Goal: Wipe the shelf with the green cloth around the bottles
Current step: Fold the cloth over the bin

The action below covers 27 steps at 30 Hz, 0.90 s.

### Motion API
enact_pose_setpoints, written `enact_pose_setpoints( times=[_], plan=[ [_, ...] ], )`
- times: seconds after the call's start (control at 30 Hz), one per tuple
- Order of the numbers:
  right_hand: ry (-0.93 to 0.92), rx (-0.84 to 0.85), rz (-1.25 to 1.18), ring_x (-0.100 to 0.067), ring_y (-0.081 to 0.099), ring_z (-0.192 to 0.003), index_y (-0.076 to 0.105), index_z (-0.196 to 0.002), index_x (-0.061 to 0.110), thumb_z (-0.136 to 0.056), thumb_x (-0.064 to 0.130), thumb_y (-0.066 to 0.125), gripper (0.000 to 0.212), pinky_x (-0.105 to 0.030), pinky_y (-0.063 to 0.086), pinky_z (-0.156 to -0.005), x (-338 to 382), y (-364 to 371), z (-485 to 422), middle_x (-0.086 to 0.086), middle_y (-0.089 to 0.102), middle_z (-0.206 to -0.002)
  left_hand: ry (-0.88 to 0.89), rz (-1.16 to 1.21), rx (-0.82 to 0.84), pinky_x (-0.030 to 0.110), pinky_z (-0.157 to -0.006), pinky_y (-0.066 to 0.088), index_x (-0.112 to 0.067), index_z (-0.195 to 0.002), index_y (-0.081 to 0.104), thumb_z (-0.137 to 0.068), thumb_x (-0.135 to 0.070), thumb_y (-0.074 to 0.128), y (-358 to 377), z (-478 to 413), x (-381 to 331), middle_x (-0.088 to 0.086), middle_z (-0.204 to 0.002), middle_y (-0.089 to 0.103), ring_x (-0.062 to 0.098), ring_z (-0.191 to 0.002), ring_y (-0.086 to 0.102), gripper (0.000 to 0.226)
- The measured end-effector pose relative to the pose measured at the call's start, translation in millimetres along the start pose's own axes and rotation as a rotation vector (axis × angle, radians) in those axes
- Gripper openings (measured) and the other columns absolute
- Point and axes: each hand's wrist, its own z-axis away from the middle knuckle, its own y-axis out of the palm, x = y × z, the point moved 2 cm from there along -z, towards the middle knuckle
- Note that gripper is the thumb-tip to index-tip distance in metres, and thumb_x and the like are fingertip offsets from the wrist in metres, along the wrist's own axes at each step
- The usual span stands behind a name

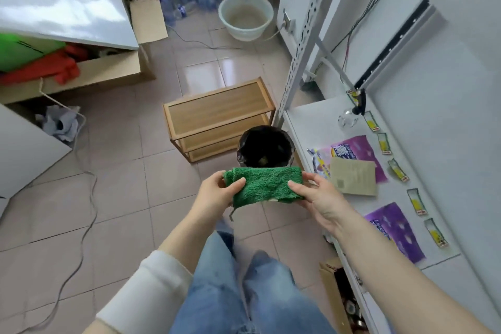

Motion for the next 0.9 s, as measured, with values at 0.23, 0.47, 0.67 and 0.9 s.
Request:
enact_pose_setpoints(
  times=[0.23, 0.47, 0.67, 0.9],
  plan=[
    [-0.035, -0.099, 0.032, -0.015, 0.059, -0.075, 0.053, -0.108, 0.008, -0.082, -0.009, 0.059, 0.031, -0.023, 0.049, -0.067, 62.8, 59.7, -113.1, -0.004, 0.062, -0.084, -0.012, 0.029, 0.014, 0.013, -0.052, 0.050, -0.013, -0.081, 0.061, -0.084, -0.011, 0.064, -31.7, -124.8, -55.3, 0.001, -0.075, 0.064, 0.003, -0.058, 0.061, 0.005],
    [0.009, -0.221, 0.098, -0.023, 0.060, -0.093, 0.056, -0.114, -0.003, -0.080, -0.004, 0.064, 0.036, -0.029, 0.054, -0.084, 103.2, 101.1, -220.3, -0.009, 0.063, -0.096, -0.166, 0.078, 0.058, 0.036, -0.083, 0.054, -0.014, -0.078, 0.062, -0.084, -0.006, 0.063, -49.7, -238.9, -96.0, 0.008, -0.087, 0.065, 0.023, -0.084, 0.063, 0.010],
    [0.064, -0.315, 0.137, -0.023, 0.058, -0.100, 0.058, -0.117, 0.000, -0.079, -0.002, 0.066, 0.038, -0.037, 0.047, -0.099, 119.5, 109.0, -297.4, -0.011, 0.061, -0.106, -0.304, 0.041, 0.025, 0.046, -0.092, 0.051, -0.007, -0.095, 0.063, -0.080, -0.012, 0.069, -38.2, -327.7, -94.1, 0.014, -0.102, 0.065, 0.030, -0.096, 0.065, 0.017],
    [0.110, -0.373, 0.346, -0.021, 0.058, -0.099, 0.060, -0.116, 0.002, -0.081, 0.002, 0.066, 0.036, -0.039, 0.046, -0.100, 99.3, 109.8, -420.3, -0.013, 0.063, -0.118, -0.400, -0.129, -0.091, 0.045, -0.091, 0.052, -0.007, -0.106, 0.063, -0.056, -0.040, 0.076, -15.4, -451.7, -21.3, 0.014, -0.106, 0.069, 0.031, -0.098, 0.066, 0.061]
  ],
)
